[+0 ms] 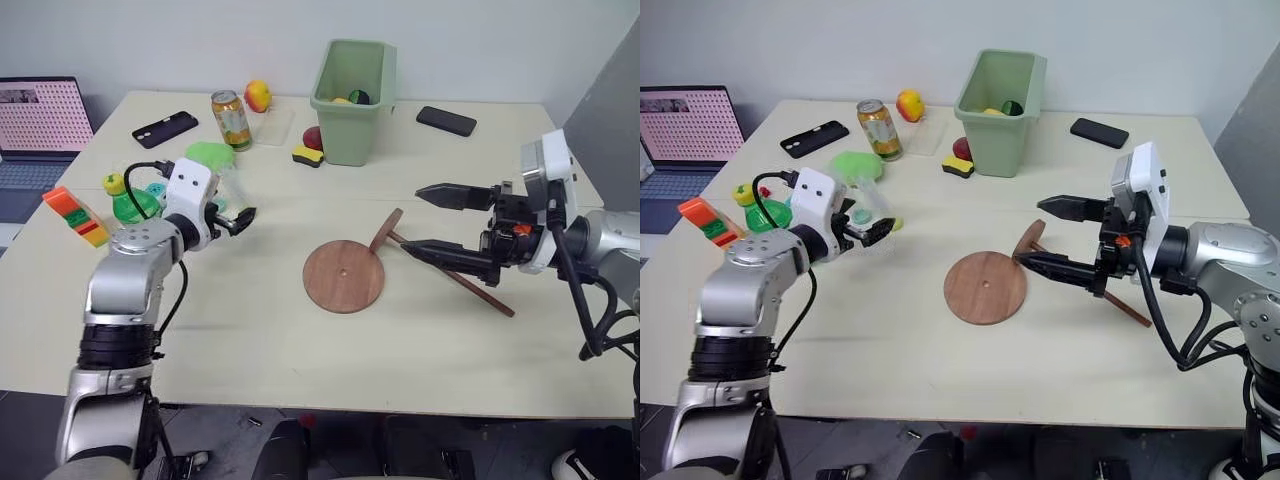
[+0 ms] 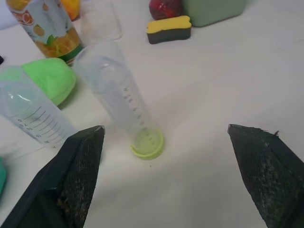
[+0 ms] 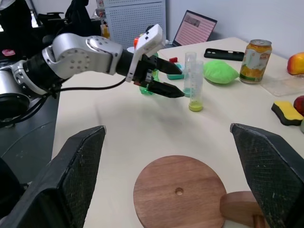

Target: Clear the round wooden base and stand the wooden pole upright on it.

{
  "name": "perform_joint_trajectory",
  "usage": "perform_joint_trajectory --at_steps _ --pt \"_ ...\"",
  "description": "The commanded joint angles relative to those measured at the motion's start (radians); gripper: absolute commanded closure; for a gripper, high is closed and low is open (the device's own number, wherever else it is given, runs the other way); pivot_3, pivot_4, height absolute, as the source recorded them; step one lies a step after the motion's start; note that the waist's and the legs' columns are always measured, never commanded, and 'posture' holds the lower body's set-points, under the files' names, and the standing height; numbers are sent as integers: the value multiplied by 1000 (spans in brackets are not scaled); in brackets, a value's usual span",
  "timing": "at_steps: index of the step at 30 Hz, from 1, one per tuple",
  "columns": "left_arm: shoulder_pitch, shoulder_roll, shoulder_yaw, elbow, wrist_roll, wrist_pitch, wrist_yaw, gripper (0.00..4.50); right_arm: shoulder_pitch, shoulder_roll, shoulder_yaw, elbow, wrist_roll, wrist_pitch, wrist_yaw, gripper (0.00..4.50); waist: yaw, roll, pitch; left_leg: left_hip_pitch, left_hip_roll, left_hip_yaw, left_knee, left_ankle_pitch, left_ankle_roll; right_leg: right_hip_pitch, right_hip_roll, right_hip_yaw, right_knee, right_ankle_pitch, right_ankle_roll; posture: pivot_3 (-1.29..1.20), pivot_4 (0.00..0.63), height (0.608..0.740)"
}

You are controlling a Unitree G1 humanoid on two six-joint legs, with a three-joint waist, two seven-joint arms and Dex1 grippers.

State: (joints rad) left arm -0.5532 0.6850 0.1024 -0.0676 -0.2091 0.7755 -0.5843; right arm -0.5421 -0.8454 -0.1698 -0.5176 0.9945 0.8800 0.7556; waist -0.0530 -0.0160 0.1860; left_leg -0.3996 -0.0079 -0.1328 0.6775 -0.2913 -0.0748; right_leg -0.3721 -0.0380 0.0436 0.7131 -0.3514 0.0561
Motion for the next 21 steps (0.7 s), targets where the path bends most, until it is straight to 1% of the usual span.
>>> perform_joint_trajectory --at_steps 1,2,3,4,5,6,8,9,11,13,15,18,21 --pt "38 215 23 -165 -95 70 -229 158 -1 -39 -12 0 -27 -26 48 70 -4 0 0 -1 0 0 -1 0 0 -1 1 0 0 0 0 0 150 740" --pt "53 280 31 -186 -128 57 -319 158 5 -50 -9 8 -35 -25 61 70 -7 -1 1 0 0 0 -1 0 0 -1 1 0 0 0 0 0 150 740" --pt "68 338 63 -197 -179 -13 -449 158 8 -63 1 26 -53 -23 76 70 -10 -1 1 0 1 1 -2 0 0 -1 3 0 0 0 0 0 150 740" --pt "52 374 102 -184 -245 -71 -571 158 8 -91 36 47 -99 -21 89 70 -9 0 1 0 1 1 -2 0 0 -1 3 0 0 0 0 0 150 740" --pt "28 401 128 -162 -315 -78 -667 158 4 -113 79 66 -161 -36 95 70 -6 0 1 1 1 1 -2 0 0 -1 2 1 0 0 0 0 150 740" --pt "12 421 135 -143 -357 -110 -752 158 -5 -133 124 85 -209 -36 104 70 -4 0 1 1 1 2 -2 0 0 -1 2 0 0 0 -1 0 150 740" --pt "-10 439 113 -120 -392 -178 -877 158 -43 -168 237 122 -325 -36 107 70 -2 1 1 1 1 2 -2 -1 1 0 2 0 0 0 -1 0 150 740" --pt "-20 443 99 -110 -398 -194 -911 158 -62 -174 279 138 -374 -37 104 70 -2 2 1 1 1 2 -1 -1 2 0 1 0 0 0 -1 0 150 740" --pt "-60 430 51 -73 -391 -232 -966 158 -136 -165 373 188 -442 28 91 70 -3 2 1 1 0 3 -1 -1 3 0 1 1 0 0 0 0 150 740" --pt "-100 395 -23 -26 -352 -327 -1016 158 -266 -117 491 286 -501 198 54 70 -6 2 1 1 0 3 -1 -1 3 0 2 1 0 0 0 0 150 740" --pt "-121 380 -84 5 -343 -389 -1030 158 -354 -86 582 359 -568 265 49 70 -9 2 1 1 0 3 -1 -1 2 -1 2 1 1 0 -1 0 150 740" --pt "-145 359 -141 39 -343 -449 -1030 158 -424 -60 674 443 -654 265 65 70 -13 2 1 0 1 2 -2 0 0 -2 3 1 0 0 -1 0 150 740" --pt "-153 346 -172 66 -345 -490 -1030 158 -485 -14 770 552 -701 328 99 70 -22 2 1 -3 1 2 -2 0 0 -6 2 1 -1 0 -1 0 150 740"
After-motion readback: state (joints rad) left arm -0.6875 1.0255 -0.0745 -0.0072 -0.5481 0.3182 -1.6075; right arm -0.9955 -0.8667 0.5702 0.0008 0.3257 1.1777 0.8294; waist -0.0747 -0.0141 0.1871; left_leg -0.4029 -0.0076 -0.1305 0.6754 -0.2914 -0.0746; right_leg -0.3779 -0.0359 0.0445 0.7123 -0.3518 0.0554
